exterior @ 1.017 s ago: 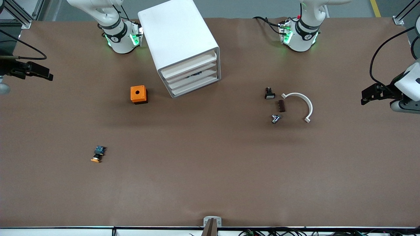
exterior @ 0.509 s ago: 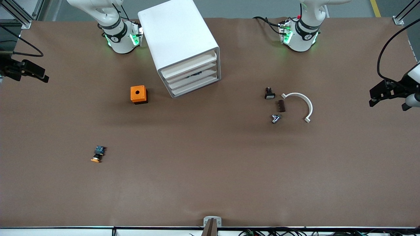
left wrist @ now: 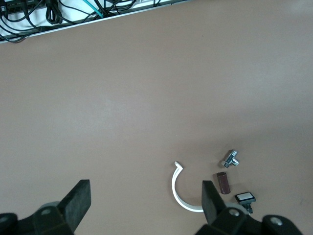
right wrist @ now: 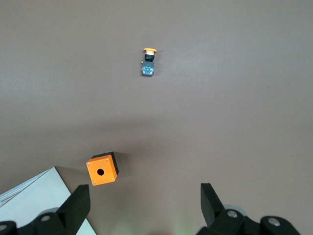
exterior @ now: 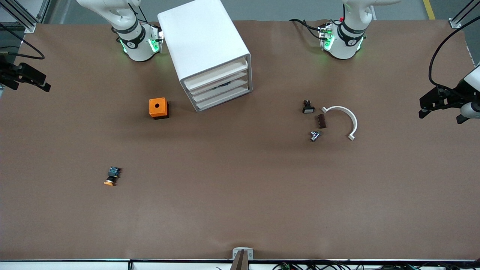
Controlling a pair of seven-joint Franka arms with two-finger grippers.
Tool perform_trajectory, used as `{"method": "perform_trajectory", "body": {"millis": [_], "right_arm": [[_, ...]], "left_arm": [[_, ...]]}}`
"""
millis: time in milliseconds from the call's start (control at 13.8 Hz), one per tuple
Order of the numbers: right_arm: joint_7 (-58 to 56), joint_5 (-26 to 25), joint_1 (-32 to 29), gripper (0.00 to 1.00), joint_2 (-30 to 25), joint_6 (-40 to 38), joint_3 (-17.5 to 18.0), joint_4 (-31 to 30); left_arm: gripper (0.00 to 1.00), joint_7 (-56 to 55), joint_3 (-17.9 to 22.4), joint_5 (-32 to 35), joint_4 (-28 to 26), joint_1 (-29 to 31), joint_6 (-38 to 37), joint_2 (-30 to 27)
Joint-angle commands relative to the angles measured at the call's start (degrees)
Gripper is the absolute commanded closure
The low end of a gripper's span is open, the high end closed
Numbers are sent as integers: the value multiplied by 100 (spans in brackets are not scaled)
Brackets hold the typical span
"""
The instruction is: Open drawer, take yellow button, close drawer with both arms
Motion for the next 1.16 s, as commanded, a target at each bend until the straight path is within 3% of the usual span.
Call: {"method": "perform_trajectory", "body": {"millis": [0,799,1090], "right_arm": [[-47,-105,-19,0,-100,96,44,-141],[-135,-124,-54,0,-91,-114,35,-158],[-135,-88,7,0,-91,-159,53,-158]], "left_arm": [[0,-8,-19,-122,314,21,-139,150],[0,-34,-133,-113,323,91,-332,106],[0,-702,-142,-78,323,73,-332,106]]}}
